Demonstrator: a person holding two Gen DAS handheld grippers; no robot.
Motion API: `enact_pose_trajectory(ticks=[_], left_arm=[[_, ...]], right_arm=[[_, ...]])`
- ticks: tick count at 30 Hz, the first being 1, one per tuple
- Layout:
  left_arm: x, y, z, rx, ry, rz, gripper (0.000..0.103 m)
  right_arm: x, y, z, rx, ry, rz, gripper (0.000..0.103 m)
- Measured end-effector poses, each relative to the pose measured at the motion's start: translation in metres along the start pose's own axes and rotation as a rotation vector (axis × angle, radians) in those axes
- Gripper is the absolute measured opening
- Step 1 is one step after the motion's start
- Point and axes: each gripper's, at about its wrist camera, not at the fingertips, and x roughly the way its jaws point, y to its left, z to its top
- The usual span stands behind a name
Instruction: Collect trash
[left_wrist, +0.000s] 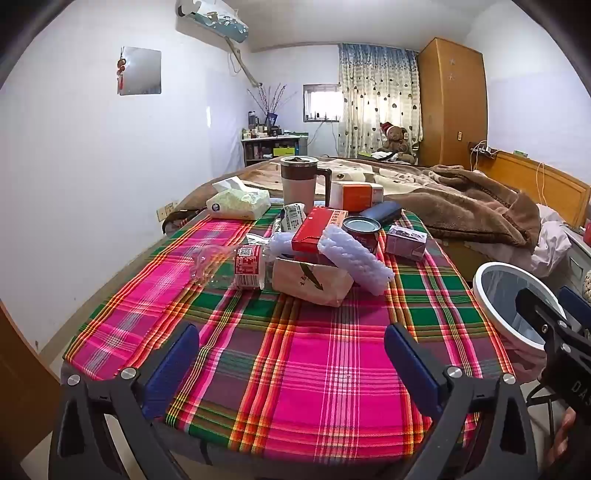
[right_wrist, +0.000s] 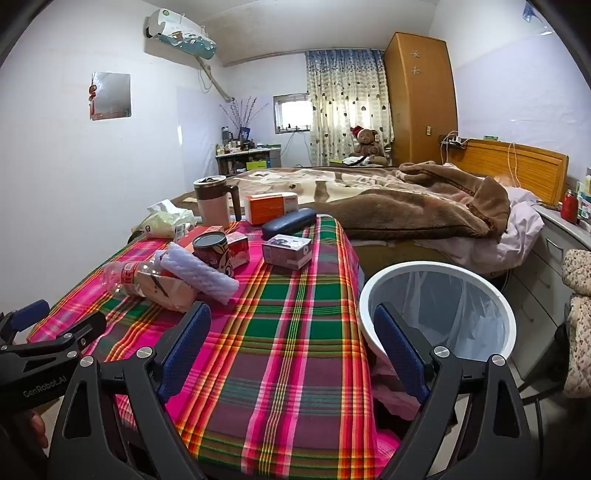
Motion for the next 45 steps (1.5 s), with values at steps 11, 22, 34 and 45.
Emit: enact_pose_trajectory(ticks=[11,22,34,45], left_arm=[[-0.0028,0.0008,0.0011,-0.002,-0.003,-0.003,0.102],[0.0003,-0.0001,0.0016,-0.004,-0.002,0.000,0.102],[-0.0026,0.0008,0.0020,-0.007,-0.004,-0.001,0.102],[-0.0027,0.0001,0.0028,-0.007,-0.003,-0.003,0.102]], right_arm=[[-0.0041,-0.0016,0.0009,0.014,0.001,-0.002,0.091],[-0.0030,-0.0036,0.0032,0.011,0.002,-0.003,0.091],[-0.0047,-0.0039,0.0030,0.010,0.000,-0.004,0.091],[-0.0048,-0.0039,0.0033,0.010,-0.004,-0.007,0.091]])
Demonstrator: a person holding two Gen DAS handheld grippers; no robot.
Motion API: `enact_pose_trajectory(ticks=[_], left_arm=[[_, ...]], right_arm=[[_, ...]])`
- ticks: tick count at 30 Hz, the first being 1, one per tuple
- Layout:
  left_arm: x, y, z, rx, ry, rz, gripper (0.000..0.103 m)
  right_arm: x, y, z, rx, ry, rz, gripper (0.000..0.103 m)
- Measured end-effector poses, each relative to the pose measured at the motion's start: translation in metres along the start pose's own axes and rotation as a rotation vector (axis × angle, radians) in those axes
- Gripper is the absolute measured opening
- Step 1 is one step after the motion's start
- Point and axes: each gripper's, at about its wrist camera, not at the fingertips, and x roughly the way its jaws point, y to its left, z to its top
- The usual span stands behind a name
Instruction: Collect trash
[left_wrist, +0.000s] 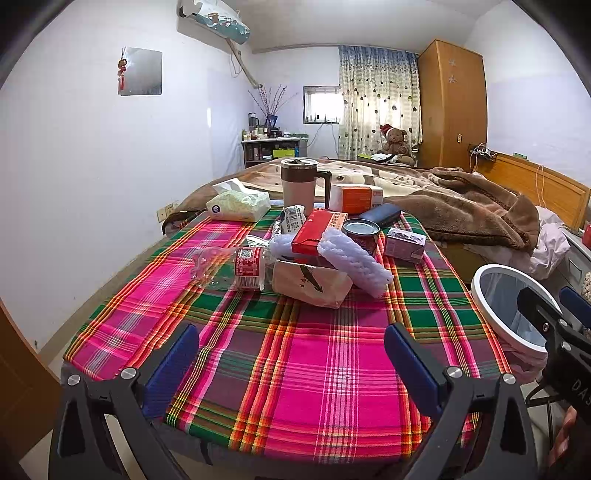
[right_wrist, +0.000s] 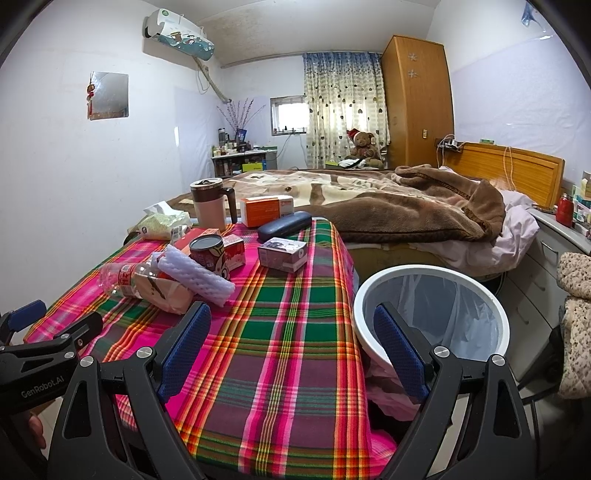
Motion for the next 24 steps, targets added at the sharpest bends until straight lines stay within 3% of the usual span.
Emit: enact_pose_trajectory(ticks=[24], left_arm=[[-0.0014,-0.0004,-0.0011,-0.001,-0.003,0.001,0.102]], right_arm=[[-0.0046,-0.0039,0.0022,-0.008,-0.007,-0.016,0.092]])
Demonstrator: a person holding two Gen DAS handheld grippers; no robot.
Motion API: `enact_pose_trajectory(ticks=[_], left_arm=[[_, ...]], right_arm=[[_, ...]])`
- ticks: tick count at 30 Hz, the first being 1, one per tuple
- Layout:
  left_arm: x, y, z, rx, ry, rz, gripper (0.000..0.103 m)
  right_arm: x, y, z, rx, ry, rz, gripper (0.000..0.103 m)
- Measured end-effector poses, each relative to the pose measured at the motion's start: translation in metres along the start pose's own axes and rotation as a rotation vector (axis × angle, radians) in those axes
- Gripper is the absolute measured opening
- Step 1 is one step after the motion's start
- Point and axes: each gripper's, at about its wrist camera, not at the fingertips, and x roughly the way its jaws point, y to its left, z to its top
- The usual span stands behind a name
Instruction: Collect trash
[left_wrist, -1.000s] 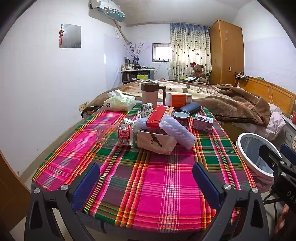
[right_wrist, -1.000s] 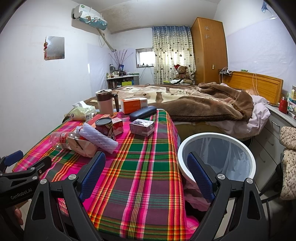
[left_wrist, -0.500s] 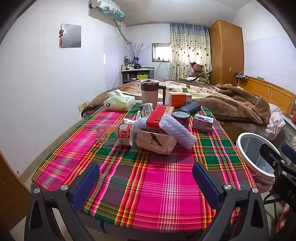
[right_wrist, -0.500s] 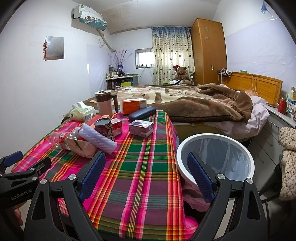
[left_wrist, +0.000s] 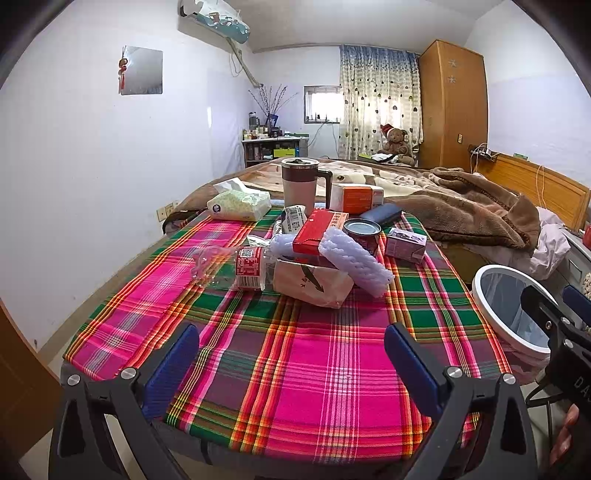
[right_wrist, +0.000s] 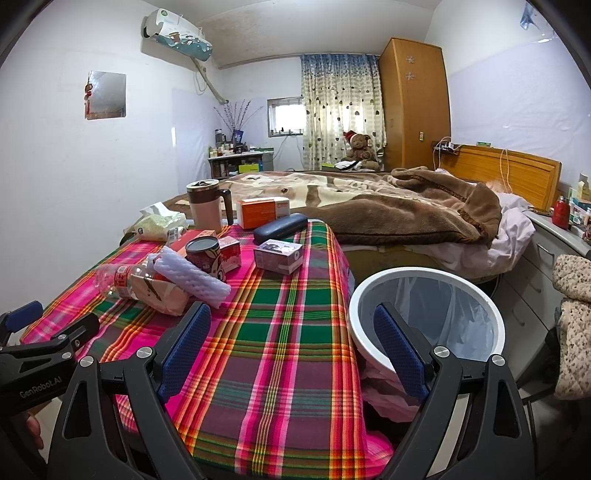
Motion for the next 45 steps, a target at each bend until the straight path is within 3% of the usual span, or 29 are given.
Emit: enact_pose_trajectory(ticks=[28,40,45], left_arm=[[0.009,0.001,0.001,0.002,0.016,-0.008,0.102],[0.070,0.023,0.015,-0.006,0.110,-0.050,0.101],[0.105,0.035,0.032,-0.071,0.142,-0.123,0.101]], right_arm=[[0.004,-0.005,0.001,-0.005,0.008,-0.001,0.091],[0.076,0.000,0.021,-0.065,0.077,0.047,0.092],[0.116,-0.005,0.034,-0.077,0.111,0.057,0.092]])
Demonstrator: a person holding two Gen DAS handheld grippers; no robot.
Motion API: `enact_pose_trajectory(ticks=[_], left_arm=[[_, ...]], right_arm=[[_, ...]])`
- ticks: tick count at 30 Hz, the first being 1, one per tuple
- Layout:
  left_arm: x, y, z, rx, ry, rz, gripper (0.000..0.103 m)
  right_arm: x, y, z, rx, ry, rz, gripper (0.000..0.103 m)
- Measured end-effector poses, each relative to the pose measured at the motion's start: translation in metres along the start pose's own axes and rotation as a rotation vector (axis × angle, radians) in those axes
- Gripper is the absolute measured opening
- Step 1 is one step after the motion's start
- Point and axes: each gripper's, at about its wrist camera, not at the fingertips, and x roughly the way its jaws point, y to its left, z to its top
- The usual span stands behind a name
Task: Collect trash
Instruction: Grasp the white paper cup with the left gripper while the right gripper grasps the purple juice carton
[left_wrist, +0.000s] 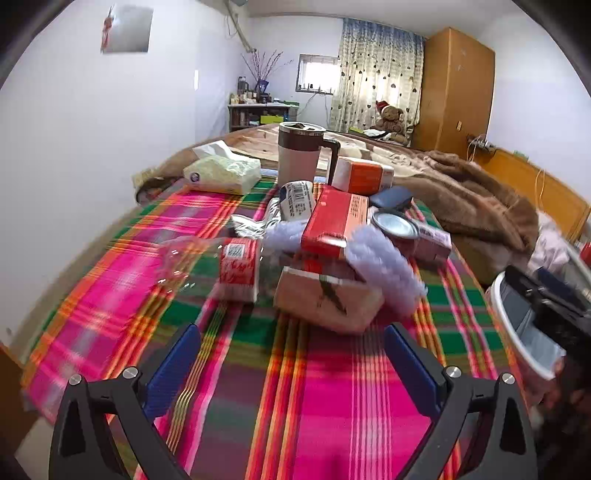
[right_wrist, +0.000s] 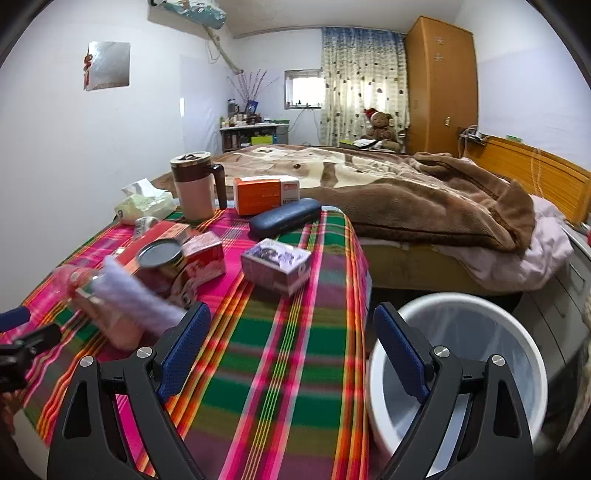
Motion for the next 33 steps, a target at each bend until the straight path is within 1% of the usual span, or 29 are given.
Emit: enact_pose_trajectory(ticks=[7,11,13,15,16,18,21,23,26,33], left_arm=[[0.039,0.005,0.019,-0.053,0.065,-0.005,0.099],[0.059,0.009,0.026,-0.085,0.106,0.013,0.092],[0.067,0.013,0.027,-0.119,0.121,-0.012,0.092],[0.073,0.014,0.027,-0.154,0.134,-0.031,0.092],[0.074,0.014,0.028,-0.155,0.135,-0.033,0.092],[0.078,0.013,0.028,-0.165,0.144,-0.035,0.091],[0.087,0.011,0.027,-0.191,0.180,-0.053,0.091],[0.092,0.007,0.025,-0.208,0.205,-0.079,0.091],[0.096,0.002,0.024,-0.211,0.206,-0.080,0.091],[0.104,-0.003,0.025,-0.247,0.207,-0.100,0.091]], right_arm=[[0.050,-0.006,0.025,-0.037,0.052,0.053,0.092],[0.081,-0.009,0.035,-0.068,0.107,0.114,0.092],[0.090,-0.008,0.037,-0.082,0.119,0.120,0.092],[0.099,-0.006,0.037,-0.111,0.144,0.150,0.092],[0.104,-0.004,0.038,-0.120,0.163,0.164,0.092],[0.108,-0.002,0.038,-0.138,0.182,0.200,0.092],[0.112,0.003,0.039,-0.176,0.193,0.224,0.092],[0.123,0.003,0.043,-0.191,0.222,0.223,0.092],[0.129,0.002,0.043,-0.200,0.254,0.234,0.092],[0.133,-0.001,0.042,-0.187,0.267,0.230,0.091]])
